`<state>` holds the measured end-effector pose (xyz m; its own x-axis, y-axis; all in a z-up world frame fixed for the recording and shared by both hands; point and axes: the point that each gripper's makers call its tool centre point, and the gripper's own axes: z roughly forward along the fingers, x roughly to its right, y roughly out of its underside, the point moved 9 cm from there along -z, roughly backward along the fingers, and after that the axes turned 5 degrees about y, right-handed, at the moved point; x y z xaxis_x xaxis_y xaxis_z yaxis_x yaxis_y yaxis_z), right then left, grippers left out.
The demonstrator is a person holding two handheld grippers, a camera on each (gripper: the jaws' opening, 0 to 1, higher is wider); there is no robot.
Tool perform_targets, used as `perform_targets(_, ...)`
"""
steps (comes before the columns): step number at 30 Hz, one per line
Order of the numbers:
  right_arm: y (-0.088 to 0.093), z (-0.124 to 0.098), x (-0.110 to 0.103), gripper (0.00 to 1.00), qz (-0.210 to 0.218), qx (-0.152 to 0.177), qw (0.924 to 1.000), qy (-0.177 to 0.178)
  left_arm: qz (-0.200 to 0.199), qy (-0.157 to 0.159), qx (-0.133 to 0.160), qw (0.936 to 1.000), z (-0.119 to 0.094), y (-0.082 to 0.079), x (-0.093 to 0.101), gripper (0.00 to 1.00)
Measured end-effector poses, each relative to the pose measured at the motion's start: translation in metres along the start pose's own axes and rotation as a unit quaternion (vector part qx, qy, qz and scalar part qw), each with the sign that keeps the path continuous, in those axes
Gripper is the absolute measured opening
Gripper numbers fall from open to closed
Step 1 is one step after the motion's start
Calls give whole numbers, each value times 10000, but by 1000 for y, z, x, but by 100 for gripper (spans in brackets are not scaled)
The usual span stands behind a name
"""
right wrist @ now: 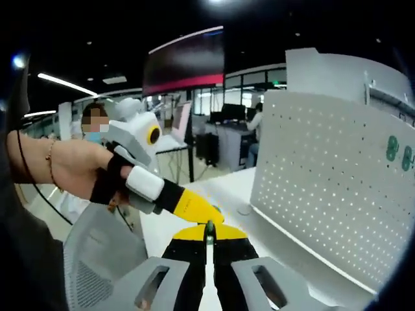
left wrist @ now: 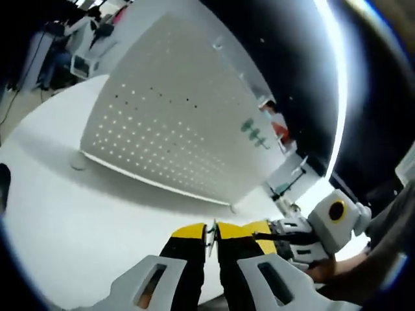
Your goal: Insert the hook assembly into the mounting plate slot until the hook locks in place.
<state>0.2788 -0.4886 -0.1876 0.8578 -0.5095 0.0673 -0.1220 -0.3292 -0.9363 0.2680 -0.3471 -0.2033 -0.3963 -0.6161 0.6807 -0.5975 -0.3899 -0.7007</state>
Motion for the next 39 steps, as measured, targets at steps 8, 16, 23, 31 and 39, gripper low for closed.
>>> perform_targets(8,1,-2,9,0,30,4,9999,103,937,-99,-26,9956,-7,-4,0,36)
perform_targets(16,1,-3,14,0,105,21,9998,169,1355,344,52,9902,-8,-5,16,60)
perform_targets(23,-2,-3,18,0,20,62,9997,247,1893,388,-120,9811,-2,-1,27,74)
perform_targets(31,-2,-8,21,0,148,166,9993,310,2147,481,-79,9755,-2,-1,37,90)
perform_targets(39,-3,-12,25,0,213,218,9988,388,2336,459,-78,9712,0,1,43,100)
